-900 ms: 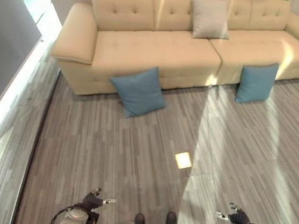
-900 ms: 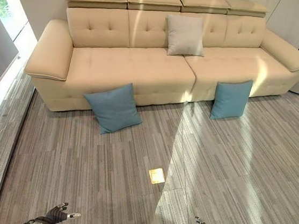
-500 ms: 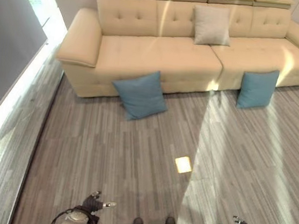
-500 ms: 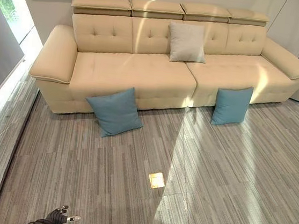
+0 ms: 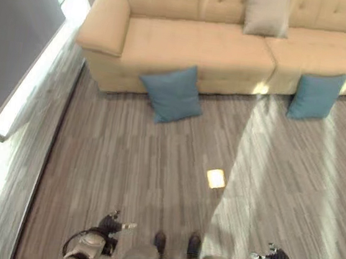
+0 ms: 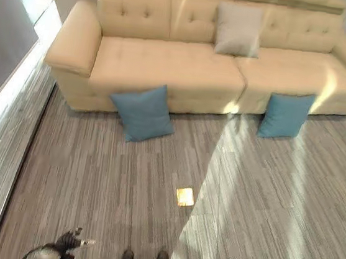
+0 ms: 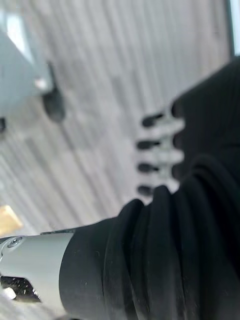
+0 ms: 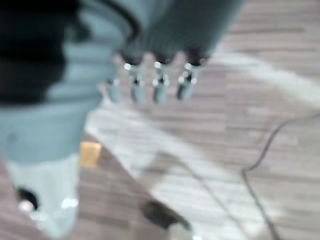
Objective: Pick up all the scattered cushions and arrange them neatly on the sofa.
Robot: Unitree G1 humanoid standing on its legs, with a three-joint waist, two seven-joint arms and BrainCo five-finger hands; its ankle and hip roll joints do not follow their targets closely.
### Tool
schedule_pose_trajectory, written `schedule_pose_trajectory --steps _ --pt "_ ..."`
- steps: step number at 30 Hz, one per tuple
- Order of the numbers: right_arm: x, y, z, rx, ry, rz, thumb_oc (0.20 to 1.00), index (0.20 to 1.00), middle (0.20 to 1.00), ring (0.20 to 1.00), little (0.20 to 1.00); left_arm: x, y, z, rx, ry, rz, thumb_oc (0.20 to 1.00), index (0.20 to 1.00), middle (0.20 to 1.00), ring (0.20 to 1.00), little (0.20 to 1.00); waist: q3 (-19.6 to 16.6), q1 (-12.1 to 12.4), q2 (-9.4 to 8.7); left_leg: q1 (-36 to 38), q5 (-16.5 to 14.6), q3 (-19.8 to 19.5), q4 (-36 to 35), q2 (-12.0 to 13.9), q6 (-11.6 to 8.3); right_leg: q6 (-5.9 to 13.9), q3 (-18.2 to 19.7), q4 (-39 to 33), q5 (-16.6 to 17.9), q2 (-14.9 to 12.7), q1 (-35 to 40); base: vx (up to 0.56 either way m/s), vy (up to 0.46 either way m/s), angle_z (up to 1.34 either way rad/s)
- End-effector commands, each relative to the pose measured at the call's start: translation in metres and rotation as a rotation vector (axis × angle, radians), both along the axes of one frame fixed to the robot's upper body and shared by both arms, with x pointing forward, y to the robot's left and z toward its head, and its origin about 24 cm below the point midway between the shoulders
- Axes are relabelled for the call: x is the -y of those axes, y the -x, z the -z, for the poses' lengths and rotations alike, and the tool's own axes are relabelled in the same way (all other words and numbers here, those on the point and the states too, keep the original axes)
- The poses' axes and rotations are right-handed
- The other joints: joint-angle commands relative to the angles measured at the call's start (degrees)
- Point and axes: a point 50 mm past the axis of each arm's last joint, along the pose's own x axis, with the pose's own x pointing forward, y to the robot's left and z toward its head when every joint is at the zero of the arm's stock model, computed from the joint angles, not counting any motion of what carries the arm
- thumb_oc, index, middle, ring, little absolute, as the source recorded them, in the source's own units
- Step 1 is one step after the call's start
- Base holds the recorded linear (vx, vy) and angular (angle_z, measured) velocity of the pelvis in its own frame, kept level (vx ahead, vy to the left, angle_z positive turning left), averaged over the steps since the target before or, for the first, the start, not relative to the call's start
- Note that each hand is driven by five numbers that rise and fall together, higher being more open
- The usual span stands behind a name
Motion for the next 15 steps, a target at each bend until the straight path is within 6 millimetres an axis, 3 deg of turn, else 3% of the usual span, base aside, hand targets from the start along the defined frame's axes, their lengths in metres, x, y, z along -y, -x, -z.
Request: schedule_pose_trajectory --steps 1,4,7,10,12,13,15 --pt "0.008 -0.002 -0.004 0.019 0.017 0.014 1.000 1.000 1.000 1.000 1.000 0.005 0.005 0.004 -0.028 -0.002 0.011 1.000 1.000 1.000 1.000 1.000 -2.5 -0.6 1.40 1.3 -0.1 2.5 -3.4 3.3 0.39 5.31 1.2 3.8 -5.6 -0.5 3.4 0.15 0.028 0.49" --pt "0.008 -0.006 -0.005 0.026 0.017 0.008 1.000 1.000 1.000 1.000 1.000 0.002 0.011 0.006 -0.047 -0.008 0.011 1.000 1.000 1.000 1.000 1.000 -3.1 -0.2 1.38 -0.2 0.6 5.0 -4.8 2.6 1.04 5.41 1.8 3.6 -6.1 -0.1 3.7 0.16 0.072 0.35" --pt "0.004 -0.008 -0.005 0.030 0.013 -0.014 1.000 1.000 1.000 1.000 1.000 0.000 0.016 0.007 -0.058 -0.008 -0.008 1.000 1.000 1.000 1.000 1.000 -3.8 0.2 1.14 0.5 0.2 2.9 -5.6 1.4 1.70 5.90 2.6 4.1 -6.8 -0.1 4.0 0.22 0.127 -0.24" --pt "0.000 -0.017 -0.007 0.049 0.010 -0.043 1.000 1.000 1.000 1.000 1.000 -0.003 0.020 0.007 -0.065 -0.008 -0.030 1.000 1.000 1.000 1.000 1.000 -4.0 1.7 1.07 2.8 -1.9 3.0 -6.7 0.9 3.75 7.93 3.9 10.0 -6.7 -2.0 2.4 0.18 0.165 -0.45" --pt "-0.001 -0.024 -0.009 0.066 0.012 -0.056 1.000 1.000 1.000 1.000 1.000 -0.005 0.019 0.006 -0.061 -0.008 -0.036 1.000 1.000 1.000 1.000 1.000 -3.3 2.1 1.26 3.8 -2.9 3.3 -6.5 0.6 5.16 9.93 4.6 17.2 -4.1 -3.1 -0.5 0.13 0.132 -0.58" --pt "-0.002 -0.029 -0.011 0.083 0.011 -0.066 1.000 1.000 1.000 1.000 1.000 -0.006 0.016 0.005 -0.052 -0.011 -0.038 1.000 1.000 1.000 1.000 1.000 -2.9 1.7 1.51 4.2 -3.0 3.0 -6.7 0.6 5.64 10.52 5.6 21.4 -2.0 -2.8 -3.1 0.12 0.108 -0.52" --pt "-0.003 -0.033 -0.012 0.094 0.009 -0.067 1.000 1.000 1.000 1.000 1.000 -0.007 0.014 0.004 -0.046 -0.014 -0.036 1.000 1.000 1.000 1.000 1.000 -2.3 1.2 2.04 4.9 -3.3 2.3 -6.7 0.8 6.07 10.68 6.5 24.6 -1.4 -2.3 -5.4 0.11 0.067 -0.17"
